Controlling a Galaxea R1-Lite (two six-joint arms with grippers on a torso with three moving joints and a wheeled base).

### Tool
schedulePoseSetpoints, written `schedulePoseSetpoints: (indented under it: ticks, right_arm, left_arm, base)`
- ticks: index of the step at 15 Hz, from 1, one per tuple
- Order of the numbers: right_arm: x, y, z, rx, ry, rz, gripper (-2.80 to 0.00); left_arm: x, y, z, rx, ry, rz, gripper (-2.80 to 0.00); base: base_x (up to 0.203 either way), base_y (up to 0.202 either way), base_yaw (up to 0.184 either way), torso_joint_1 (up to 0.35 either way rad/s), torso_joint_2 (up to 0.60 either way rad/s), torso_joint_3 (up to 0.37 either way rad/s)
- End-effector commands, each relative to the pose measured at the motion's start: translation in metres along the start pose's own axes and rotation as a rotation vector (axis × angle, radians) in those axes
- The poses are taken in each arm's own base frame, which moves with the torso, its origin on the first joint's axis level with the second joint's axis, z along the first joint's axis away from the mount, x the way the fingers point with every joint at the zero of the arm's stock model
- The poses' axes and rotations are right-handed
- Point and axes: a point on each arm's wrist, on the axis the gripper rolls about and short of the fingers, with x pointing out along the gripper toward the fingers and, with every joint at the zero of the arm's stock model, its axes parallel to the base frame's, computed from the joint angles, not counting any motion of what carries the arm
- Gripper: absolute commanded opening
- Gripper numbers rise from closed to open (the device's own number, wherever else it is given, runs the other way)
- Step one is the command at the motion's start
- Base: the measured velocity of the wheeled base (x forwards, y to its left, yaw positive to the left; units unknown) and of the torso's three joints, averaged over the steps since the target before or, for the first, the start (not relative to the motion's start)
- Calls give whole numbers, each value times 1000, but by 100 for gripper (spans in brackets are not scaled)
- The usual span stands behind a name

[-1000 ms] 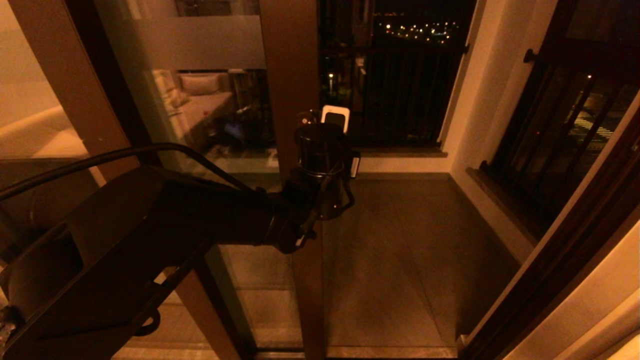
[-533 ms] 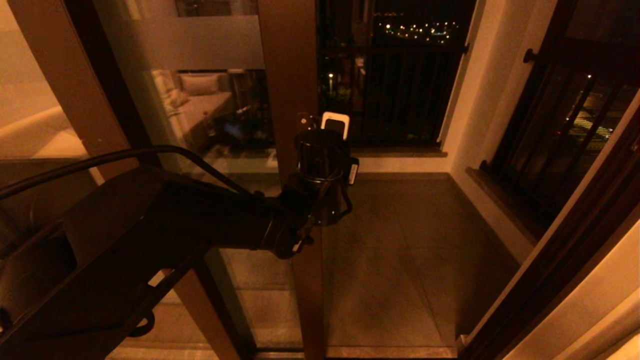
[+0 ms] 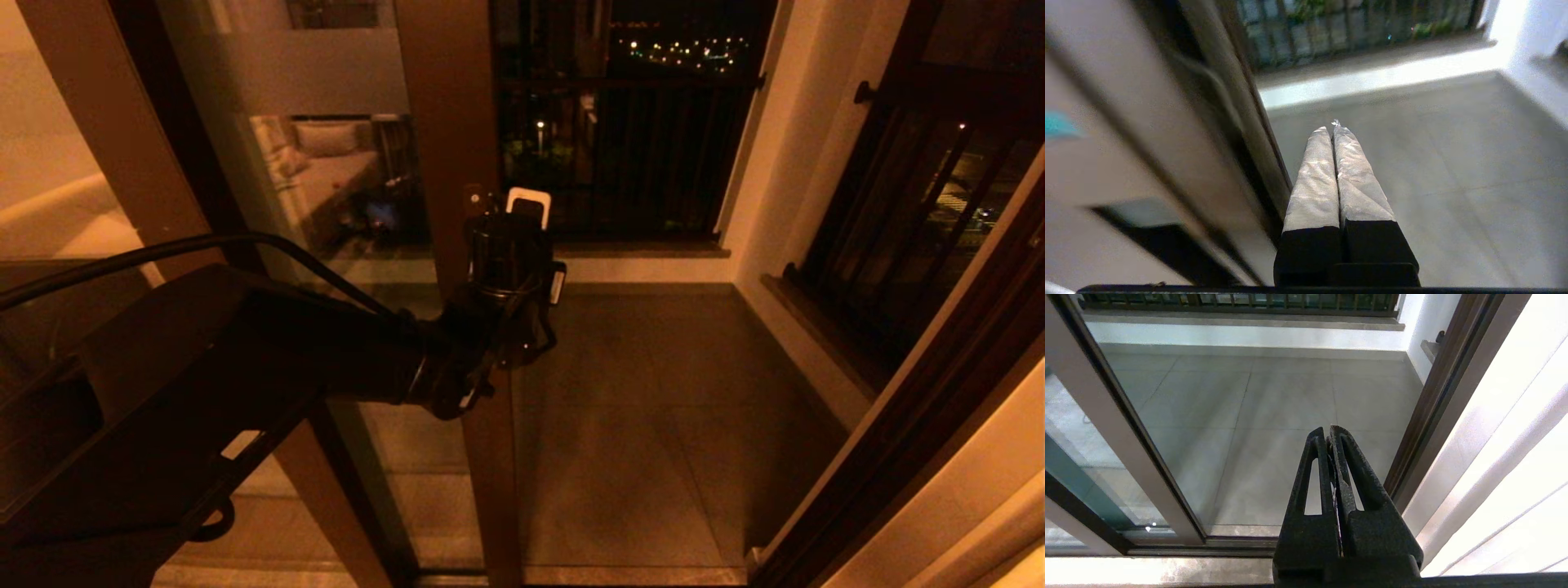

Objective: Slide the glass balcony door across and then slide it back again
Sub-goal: Open the slid door

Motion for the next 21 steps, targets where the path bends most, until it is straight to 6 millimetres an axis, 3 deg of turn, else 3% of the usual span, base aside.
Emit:
schedulePoseSetpoints:
  ticks: [1, 5, 21]
  right_arm:
    - [0, 0, 0, -1, 1, 1, -280]
    - [0, 0, 0, -1, 1, 1, -280]
    - [0, 0, 0, -1, 1, 2, -280]
  left_arm:
    - [3, 5, -1, -2, -2, 14, -280]
    - [3, 17, 6, -6, -6, 35, -280]
    - [21, 56, -4, 37, 40, 138, -280]
  base:
    - [0, 0, 0, 0, 0, 0]
    - [0, 0, 0, 0, 0, 0]
    - [0, 0, 0, 0, 0, 0]
